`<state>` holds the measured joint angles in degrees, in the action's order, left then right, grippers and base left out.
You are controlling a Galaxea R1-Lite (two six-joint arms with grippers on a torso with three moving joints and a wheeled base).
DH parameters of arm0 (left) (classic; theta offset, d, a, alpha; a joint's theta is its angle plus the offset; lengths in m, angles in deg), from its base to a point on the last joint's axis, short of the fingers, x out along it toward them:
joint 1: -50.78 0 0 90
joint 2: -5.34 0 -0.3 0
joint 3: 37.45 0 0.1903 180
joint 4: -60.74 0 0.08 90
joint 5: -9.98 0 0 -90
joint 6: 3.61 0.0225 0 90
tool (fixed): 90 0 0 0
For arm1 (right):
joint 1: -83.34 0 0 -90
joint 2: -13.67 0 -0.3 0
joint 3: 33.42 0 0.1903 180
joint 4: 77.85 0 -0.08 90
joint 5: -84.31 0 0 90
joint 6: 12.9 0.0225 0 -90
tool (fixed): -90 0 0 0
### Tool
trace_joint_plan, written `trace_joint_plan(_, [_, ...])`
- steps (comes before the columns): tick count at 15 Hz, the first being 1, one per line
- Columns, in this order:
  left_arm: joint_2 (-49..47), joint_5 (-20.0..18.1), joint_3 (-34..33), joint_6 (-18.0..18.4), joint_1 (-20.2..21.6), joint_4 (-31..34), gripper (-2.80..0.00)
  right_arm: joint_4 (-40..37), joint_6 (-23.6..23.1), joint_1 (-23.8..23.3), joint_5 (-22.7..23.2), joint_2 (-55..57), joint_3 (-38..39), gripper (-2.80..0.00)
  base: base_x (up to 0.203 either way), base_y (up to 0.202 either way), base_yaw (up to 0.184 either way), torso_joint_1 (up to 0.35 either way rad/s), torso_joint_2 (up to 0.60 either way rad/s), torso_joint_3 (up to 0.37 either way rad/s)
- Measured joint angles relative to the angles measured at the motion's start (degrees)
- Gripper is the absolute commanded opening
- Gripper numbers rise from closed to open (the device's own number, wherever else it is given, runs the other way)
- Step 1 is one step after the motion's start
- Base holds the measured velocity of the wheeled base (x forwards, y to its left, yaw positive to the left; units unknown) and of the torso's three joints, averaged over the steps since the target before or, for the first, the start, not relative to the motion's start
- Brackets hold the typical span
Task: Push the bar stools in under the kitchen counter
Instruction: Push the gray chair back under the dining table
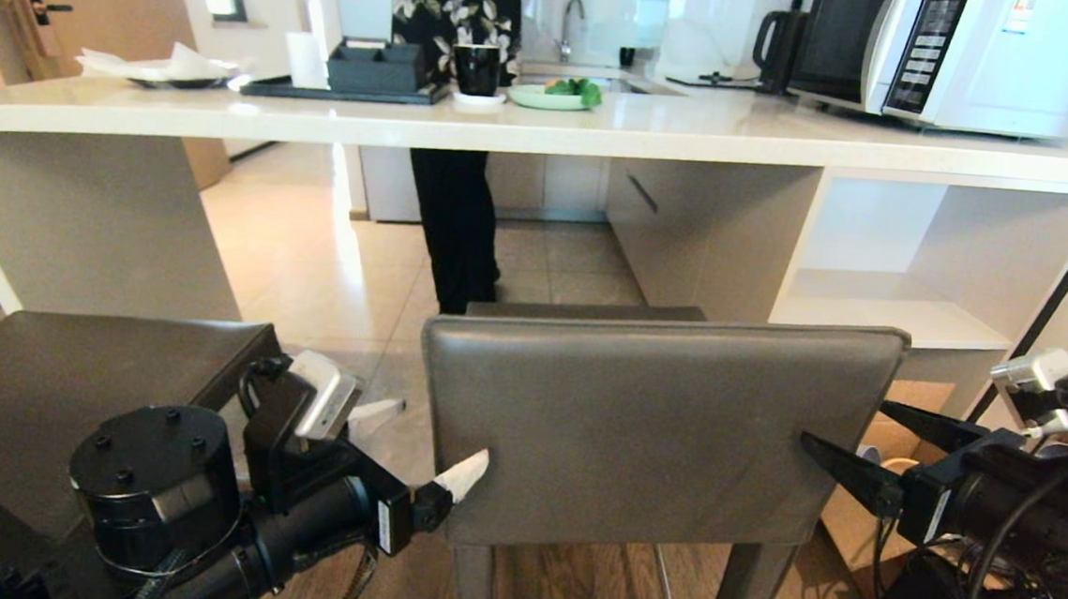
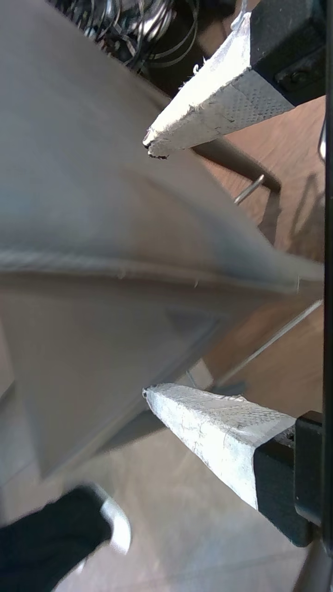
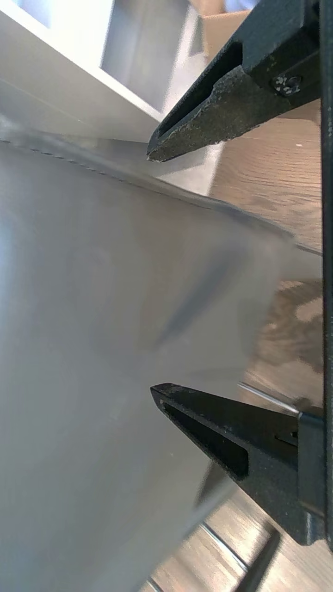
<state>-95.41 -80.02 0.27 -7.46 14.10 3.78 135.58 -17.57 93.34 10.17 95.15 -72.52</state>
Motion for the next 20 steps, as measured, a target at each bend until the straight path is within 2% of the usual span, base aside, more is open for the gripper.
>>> trace_joint_plan(5, [-2.49, 0.30, 0.82, -1.71, -0.28, -0.05, 0.00, 3.80, -0.07, 0.15, 2.28, 5.65, -1.02, 0.00, 0.000, 0.000, 0.000, 0.000, 0.00, 0.000])
trace_joint_plan(7, [-2.89, 2.02, 0.99, -1.88, -0.53, 0.00, 0.00, 3.84, -0.12, 0.20, 2.57, 7.02, -1.58, 0.00, 0.000, 0.000, 0.000, 0.000, 0.00, 0.000])
trace_joint_plan(12, [-5.30, 3.71, 2.44, -3.77, -2.16, -0.07, 0.00, 4.31, -0.36, 1.34, 2.23, 11.64, -6.23, 0.00, 0.000, 0.000, 0.000, 0.000, 0.00, 0.000])
trace_joint_plan(20, [-10.29, 4.96, 7.28, -3.94, -2.90, -0.10, 0.00, 12.30, -0.50, 2.38, 1.38, 20.28, -10.92, 0.00, 0.000, 0.000, 0.000, 0.000, 0.00, 0.000])
